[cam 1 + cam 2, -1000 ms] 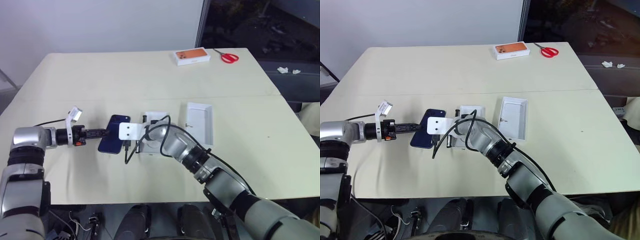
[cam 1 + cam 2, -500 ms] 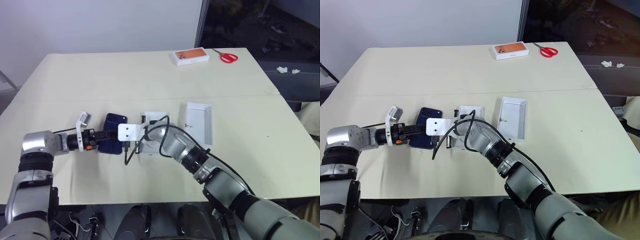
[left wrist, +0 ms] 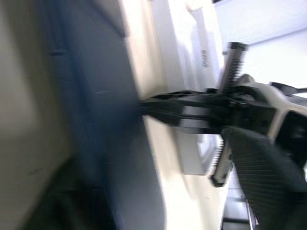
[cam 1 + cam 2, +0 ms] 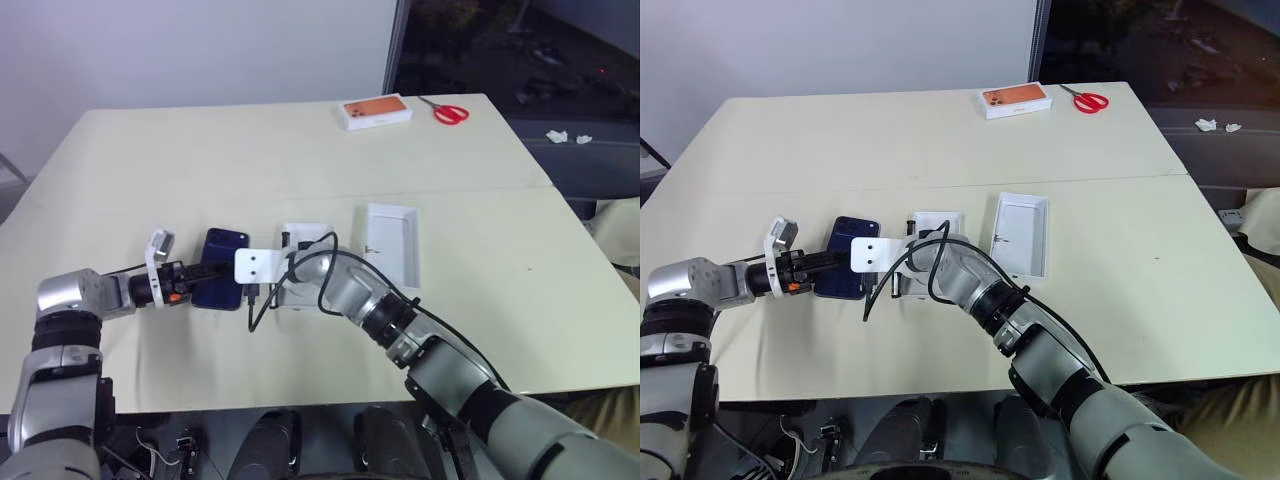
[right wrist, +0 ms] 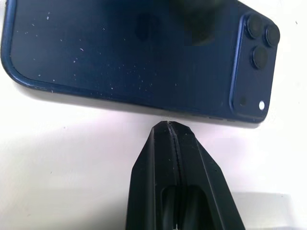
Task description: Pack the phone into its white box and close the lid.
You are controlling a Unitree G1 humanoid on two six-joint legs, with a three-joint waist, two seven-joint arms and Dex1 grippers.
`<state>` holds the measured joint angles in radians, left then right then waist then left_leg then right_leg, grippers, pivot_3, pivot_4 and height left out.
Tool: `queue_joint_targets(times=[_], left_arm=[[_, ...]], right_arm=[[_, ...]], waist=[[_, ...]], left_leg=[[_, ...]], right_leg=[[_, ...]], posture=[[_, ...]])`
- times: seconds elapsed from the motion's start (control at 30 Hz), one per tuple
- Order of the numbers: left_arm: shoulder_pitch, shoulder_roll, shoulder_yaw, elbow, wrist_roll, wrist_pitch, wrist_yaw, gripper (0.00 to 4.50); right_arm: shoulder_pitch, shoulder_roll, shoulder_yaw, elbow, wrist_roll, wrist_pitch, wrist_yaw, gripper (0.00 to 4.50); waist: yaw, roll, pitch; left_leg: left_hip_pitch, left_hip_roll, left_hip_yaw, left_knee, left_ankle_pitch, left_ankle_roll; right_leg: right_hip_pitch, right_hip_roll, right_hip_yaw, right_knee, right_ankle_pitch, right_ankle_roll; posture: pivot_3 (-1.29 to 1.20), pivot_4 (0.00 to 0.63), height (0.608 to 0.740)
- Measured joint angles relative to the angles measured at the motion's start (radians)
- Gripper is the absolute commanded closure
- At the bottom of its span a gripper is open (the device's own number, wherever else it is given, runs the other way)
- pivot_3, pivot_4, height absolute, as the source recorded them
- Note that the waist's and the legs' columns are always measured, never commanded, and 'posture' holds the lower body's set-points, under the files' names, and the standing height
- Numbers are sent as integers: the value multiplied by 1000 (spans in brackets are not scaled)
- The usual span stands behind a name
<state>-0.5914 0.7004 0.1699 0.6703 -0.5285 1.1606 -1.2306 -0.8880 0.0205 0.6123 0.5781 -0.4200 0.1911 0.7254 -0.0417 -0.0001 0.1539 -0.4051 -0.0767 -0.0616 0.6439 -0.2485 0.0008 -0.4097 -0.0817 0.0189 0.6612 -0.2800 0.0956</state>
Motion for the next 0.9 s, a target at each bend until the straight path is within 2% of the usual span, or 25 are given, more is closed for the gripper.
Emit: queue_joint_targets(times=[0.3, 0.43, 0.83, 0.9], left_arm=[[62, 9, -7, -65, -36, 39, -11, 2248], [71, 10, -10, -65, -45, 54, -1, 3524], [96, 16, 0, -104, -71, 69, 11, 3524], [97, 16, 5, -104, -78, 74, 14, 4055]], right_arm=[[0, -1, 0, -1, -1, -2, 0, 4500], [0, 0, 0, -1, -1, -2, 0, 4500], [0, -3, 1, -2, -1, -3, 0, 4500], [0, -4, 0, -2, 0, -3, 0, 4500]], waist=[[-3, 0, 0], [-3, 0, 0], [-3, 0, 0], [-3, 0, 0]], left_leg=[[-1, 0, 0, -1, 1, -2], [-1, 0, 0, -1, 1, -2], [-1, 1, 0, -1, 1, -2], [-1, 1, 0, -1, 1, -2]], right_leg=[[-1, 0, 1, 0, 0, 0], [-1, 0, 1, 0, 0, 0], [-2, -1, 1, -1, 0, 0], [-2, -1, 1, -1, 0, 0]], posture=[[0, 150, 740], [0, 150, 740], [0, 150, 740], [0, 150, 740]])
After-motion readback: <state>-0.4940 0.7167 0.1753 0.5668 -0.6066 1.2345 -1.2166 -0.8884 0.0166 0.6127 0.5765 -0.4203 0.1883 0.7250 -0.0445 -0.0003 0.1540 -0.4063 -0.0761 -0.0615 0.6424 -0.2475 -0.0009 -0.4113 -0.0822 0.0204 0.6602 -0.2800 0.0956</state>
